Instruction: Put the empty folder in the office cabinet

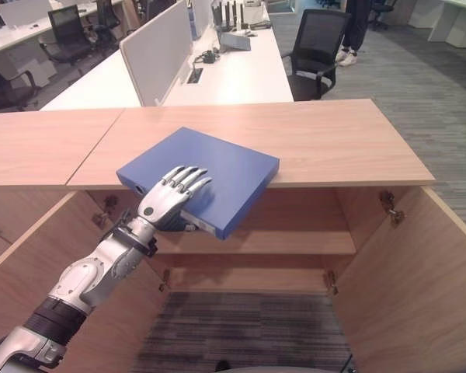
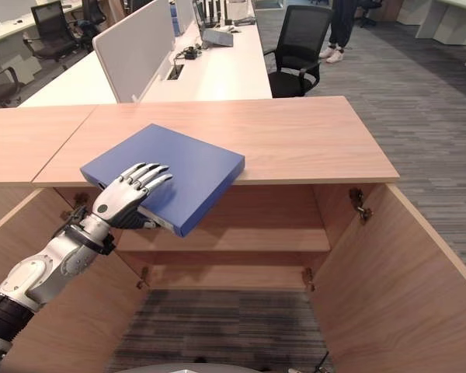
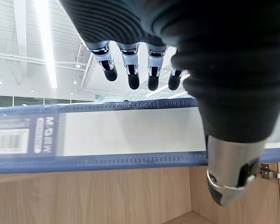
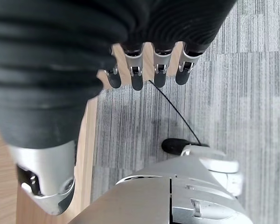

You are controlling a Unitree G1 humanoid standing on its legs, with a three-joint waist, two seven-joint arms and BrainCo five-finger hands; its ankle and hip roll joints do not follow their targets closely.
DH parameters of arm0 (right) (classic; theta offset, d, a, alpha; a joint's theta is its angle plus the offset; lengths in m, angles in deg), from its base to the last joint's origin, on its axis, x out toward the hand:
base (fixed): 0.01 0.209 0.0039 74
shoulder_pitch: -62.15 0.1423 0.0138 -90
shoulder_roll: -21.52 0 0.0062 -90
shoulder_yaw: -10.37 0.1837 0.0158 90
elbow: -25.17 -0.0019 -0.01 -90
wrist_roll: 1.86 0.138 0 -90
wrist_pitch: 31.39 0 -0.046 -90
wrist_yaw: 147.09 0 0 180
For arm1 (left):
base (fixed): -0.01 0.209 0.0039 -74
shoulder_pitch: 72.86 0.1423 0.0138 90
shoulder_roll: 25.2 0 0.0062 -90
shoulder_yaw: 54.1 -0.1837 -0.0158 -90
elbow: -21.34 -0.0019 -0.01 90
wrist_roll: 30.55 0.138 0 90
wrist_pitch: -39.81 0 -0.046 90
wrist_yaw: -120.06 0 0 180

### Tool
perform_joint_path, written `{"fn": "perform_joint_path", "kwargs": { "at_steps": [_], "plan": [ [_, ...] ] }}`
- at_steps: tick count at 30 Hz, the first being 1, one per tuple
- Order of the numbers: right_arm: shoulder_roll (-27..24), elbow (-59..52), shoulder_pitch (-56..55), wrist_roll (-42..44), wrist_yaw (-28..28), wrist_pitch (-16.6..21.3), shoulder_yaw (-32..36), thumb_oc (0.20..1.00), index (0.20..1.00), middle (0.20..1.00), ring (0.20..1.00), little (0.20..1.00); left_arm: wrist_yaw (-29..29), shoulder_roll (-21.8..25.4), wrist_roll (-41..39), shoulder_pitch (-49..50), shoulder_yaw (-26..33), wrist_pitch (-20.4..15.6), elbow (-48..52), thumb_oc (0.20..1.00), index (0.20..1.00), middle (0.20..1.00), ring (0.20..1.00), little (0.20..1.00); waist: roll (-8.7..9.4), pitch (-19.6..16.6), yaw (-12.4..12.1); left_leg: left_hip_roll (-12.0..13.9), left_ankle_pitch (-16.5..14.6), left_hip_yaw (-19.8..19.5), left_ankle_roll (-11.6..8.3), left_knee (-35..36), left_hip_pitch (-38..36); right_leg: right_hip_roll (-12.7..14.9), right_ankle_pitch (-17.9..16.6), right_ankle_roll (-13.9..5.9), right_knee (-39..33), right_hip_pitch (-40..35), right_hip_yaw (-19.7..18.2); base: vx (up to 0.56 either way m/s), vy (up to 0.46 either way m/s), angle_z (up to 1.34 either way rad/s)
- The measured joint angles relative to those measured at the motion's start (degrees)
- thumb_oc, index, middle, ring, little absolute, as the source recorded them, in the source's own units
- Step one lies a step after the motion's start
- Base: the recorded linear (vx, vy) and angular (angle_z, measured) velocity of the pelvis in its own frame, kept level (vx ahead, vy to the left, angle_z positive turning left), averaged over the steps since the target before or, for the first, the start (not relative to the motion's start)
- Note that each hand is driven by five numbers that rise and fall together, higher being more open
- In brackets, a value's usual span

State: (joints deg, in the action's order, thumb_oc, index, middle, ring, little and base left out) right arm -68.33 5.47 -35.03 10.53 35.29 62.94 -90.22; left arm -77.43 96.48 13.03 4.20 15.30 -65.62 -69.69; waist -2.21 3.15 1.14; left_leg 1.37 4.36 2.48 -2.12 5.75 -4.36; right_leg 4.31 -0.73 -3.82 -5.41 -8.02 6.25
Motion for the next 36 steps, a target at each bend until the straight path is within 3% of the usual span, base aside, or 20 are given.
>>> {"fn": "perform_joint_path", "kwargs": {
  "at_steps": [15,16,17,18,36],
  "plan": [
    [0.01,0.01,-0.25,0.01,0.05,-0.01,0.17,1.000,1.000,1.000,1.000,1.000,0.64,-0.47,-0.46,-0.12,-0.15,0.23,-1.20,1.000,1.000,1.000,1.000,1.000,0.15,0.01,0.04,0.01,-0.10,0.51,0.10,0.00,0.01,0.02,-0.07,-0.05,0.00,0.27,-0.57,0.00,0.000,0.00],
    [0.01,0.01,-0.26,0.01,0.05,-0.01,0.18,1.000,1.000,1.000,1.000,1.000,0.64,-0.50,-0.47,-0.12,-0.15,0.23,-1.20,0.956,0.956,0.956,0.956,0.956,0.18,0.02,0.05,0.01,-0.10,0.53,0.10,0.00,0.00,0.02,-0.07,-0.05,0.00,0.27,-0.59,0.00,0.000,0.00],
    [0.01,0.00,-0.30,0.01,0.06,-0.01,0.20,1.000,1.000,1.000,1.000,1.000,0.64,-0.65,-0.47,-0.11,-0.15,0.25,-1.20,0.849,0.849,0.849,0.849,0.849,0.20,0.03,0.05,0.02,-0.10,0.54,0.10,0.00,0.00,0.01,-0.07,-0.05,0.00,0.28,-0.60,0.00,0.000,0.00],
    [0.01,0.00,-0.31,0.01,0.07,-0.01,0.20,1.000,1.000,1.000,1.000,1.000,0.67,-0.70,-0.47,-0.11,-0.15,0.24,-1.21,0.200,0.200,0.200,0.200,0.200,0.22,0.05,0.04,0.02,-0.10,0.54,0.11,0.00,0.00,0.01,-0.08,-0.06,0.00,0.26,-0.61,0.00,0.000,0.00],
    [0.20,0.00,-0.65,0.02,0.10,-0.05,1.76,1.000,1.000,1.000,1.000,1.000,-1.02,-0.94,-1.77,-2.52,0.32,0.03,-0.03,0.200,0.200,0.200,0.200,0.200,0.86,-0.54,0.03,0.05,-0.42,0.65,0.00,0.00,-0.16,0.01,-0.21,-0.12,0.00,0.00,-0.73,0.00,0.000,0.00]
  ]
}}
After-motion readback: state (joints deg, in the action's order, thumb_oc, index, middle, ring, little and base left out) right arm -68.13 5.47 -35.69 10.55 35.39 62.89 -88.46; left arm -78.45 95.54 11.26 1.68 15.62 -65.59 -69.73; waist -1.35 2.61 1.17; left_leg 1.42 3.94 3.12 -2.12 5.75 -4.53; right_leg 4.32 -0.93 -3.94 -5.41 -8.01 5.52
